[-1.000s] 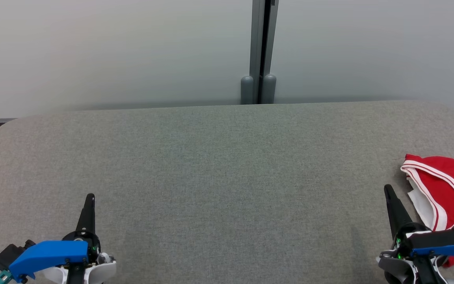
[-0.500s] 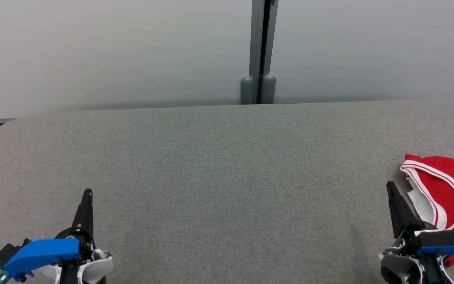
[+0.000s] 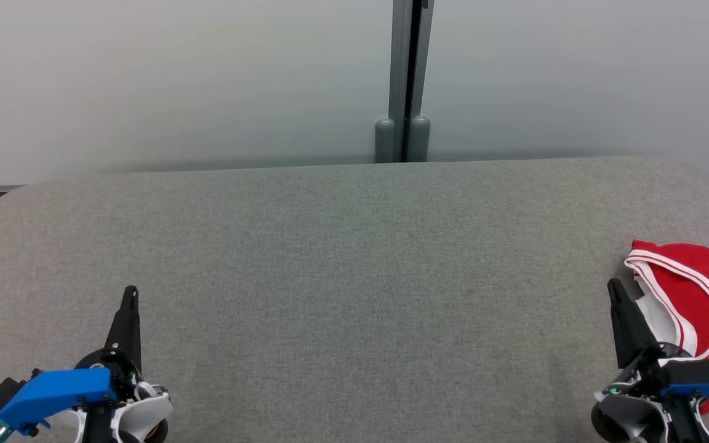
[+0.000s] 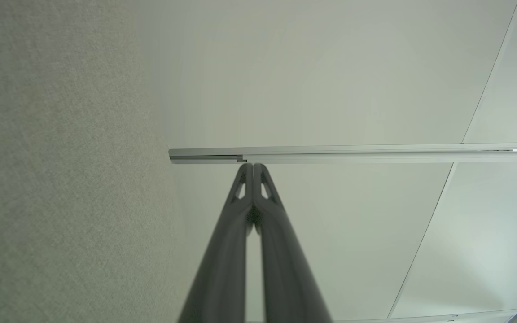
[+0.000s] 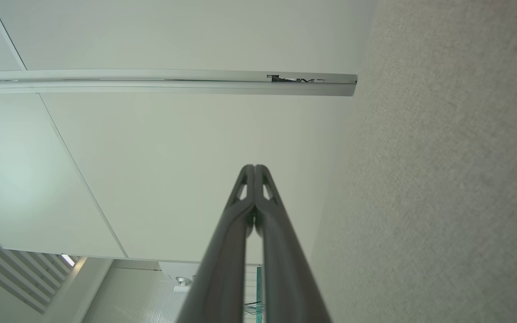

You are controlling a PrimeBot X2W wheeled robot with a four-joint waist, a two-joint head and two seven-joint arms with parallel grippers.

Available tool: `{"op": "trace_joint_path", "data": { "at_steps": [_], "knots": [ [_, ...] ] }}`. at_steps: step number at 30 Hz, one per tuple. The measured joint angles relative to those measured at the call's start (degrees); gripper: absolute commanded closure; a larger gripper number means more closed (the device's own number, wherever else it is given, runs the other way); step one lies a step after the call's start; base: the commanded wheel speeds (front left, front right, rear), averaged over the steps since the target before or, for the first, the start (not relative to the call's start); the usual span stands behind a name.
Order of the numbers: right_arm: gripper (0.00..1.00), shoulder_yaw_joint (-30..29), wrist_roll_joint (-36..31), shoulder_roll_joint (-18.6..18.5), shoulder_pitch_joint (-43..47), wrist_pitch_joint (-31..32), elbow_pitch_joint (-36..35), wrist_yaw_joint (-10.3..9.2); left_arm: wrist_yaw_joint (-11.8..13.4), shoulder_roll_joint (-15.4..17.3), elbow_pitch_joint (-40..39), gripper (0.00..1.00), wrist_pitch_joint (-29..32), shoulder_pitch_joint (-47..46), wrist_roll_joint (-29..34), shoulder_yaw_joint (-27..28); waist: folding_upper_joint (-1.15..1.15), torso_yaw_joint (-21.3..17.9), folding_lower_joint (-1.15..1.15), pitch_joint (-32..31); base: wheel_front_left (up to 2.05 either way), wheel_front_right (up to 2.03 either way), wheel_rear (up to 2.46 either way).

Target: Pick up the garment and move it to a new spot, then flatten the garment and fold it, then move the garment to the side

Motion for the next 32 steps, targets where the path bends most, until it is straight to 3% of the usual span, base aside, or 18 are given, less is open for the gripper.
{"op": "trace_joint_path", "data": {
  "at_steps": [32],
  "knots": [
    [1.00, 0.00, 0.00, 0.00, 0.03, 0.01, -0.02, 0.00, -0.01, 0.00, 0.00, 1.00, 0.00, 0.00, 0.00, 0.01, 0.00, 0.00, 0.00, 0.00, 0.00, 0.00, 0.00]
  ]
}}
